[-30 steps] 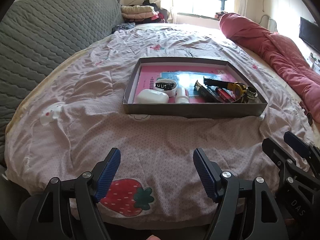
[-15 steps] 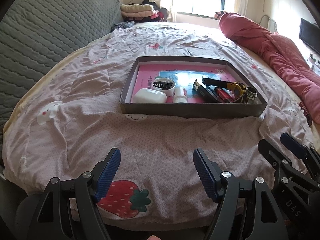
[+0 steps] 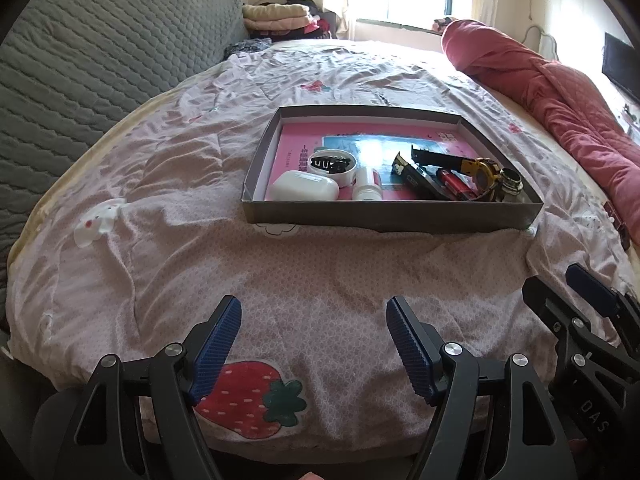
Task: Organize rigid objects
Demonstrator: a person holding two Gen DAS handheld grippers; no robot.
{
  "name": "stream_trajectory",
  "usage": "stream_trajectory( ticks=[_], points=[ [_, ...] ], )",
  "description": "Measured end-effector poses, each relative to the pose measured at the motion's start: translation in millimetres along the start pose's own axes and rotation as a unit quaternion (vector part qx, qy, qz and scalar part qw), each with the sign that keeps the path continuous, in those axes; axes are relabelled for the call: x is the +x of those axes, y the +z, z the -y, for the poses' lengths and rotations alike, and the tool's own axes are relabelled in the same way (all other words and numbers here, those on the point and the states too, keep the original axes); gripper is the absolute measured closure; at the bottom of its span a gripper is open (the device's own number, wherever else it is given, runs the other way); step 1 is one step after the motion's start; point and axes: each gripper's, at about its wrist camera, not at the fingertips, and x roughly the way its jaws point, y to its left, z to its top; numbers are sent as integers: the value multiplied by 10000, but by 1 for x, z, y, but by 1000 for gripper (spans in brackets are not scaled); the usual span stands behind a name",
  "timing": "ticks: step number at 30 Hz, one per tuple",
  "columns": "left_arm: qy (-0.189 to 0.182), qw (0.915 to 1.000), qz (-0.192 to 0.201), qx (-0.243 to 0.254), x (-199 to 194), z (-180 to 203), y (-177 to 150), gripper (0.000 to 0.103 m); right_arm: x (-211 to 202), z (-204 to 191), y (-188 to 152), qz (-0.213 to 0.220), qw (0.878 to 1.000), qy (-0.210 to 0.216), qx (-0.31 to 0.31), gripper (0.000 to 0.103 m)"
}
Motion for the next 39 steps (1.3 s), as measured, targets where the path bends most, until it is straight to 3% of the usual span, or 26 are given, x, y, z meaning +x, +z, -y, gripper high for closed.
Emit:
stream_trajectory(
  ticks=[39],
  points=[
    [-62,9999,-115,26,5,1,-4,27,7,0,1,-39,9999,133,-85,42]
  ],
)
